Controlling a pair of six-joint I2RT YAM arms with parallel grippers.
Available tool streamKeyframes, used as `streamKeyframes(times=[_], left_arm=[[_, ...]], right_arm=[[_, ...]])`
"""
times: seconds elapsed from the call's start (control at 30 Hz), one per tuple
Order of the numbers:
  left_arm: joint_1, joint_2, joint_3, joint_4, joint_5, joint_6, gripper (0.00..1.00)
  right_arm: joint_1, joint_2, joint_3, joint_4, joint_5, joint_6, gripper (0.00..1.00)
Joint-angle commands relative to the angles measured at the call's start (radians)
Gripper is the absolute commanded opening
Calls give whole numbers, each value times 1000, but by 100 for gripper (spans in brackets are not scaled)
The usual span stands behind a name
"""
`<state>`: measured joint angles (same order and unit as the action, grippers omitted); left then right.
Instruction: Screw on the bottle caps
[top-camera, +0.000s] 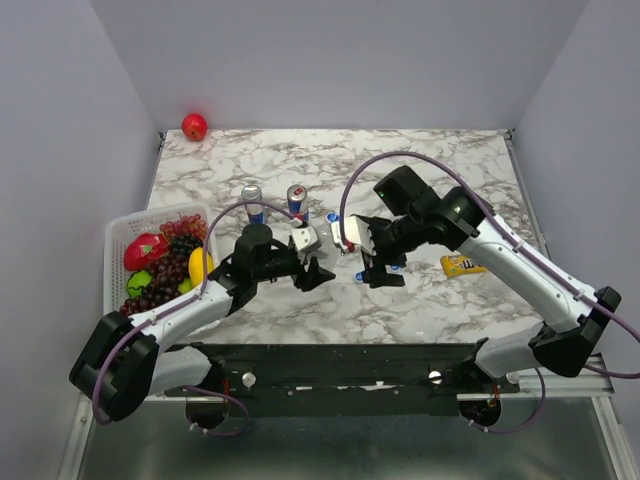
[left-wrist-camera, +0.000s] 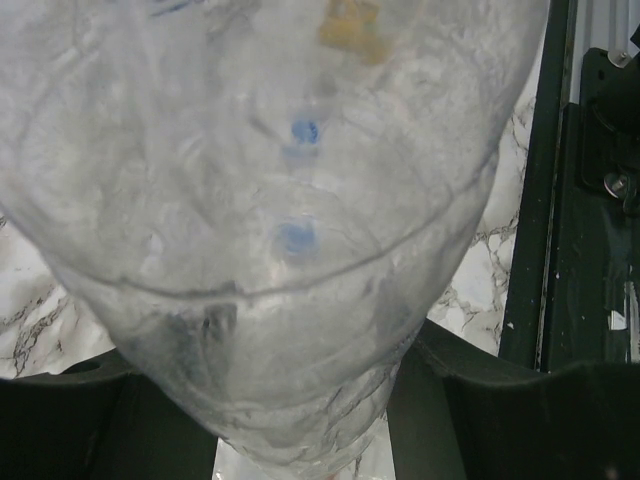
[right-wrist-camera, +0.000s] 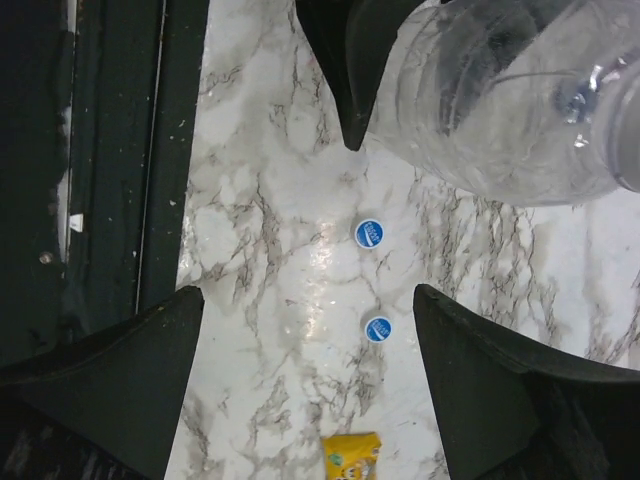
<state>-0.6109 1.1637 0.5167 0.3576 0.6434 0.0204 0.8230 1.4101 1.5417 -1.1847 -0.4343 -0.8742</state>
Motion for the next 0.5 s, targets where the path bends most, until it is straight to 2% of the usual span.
streamKeyframes(times=[0.0, 0.07, 0.17, 0.27, 0.47], left_arm=[[-10, -12, 2, -52, 28, 134, 0], [-16, -13, 5, -121, 42, 238, 0], [-23, -7, 29, -216, 59, 334, 0], [-33, 2, 63, -275, 67, 369, 0], [-44, 1, 95, -296, 74, 385, 0]], right_arm=[[-48, -30, 99, 19, -12, 144, 92], [-53, 24, 213, 62, -21, 170, 93], [-54, 62, 282, 95, -119, 87, 98], [-38, 58, 233, 135, -184, -35, 100], [31, 62, 175, 80, -161, -241, 100]])
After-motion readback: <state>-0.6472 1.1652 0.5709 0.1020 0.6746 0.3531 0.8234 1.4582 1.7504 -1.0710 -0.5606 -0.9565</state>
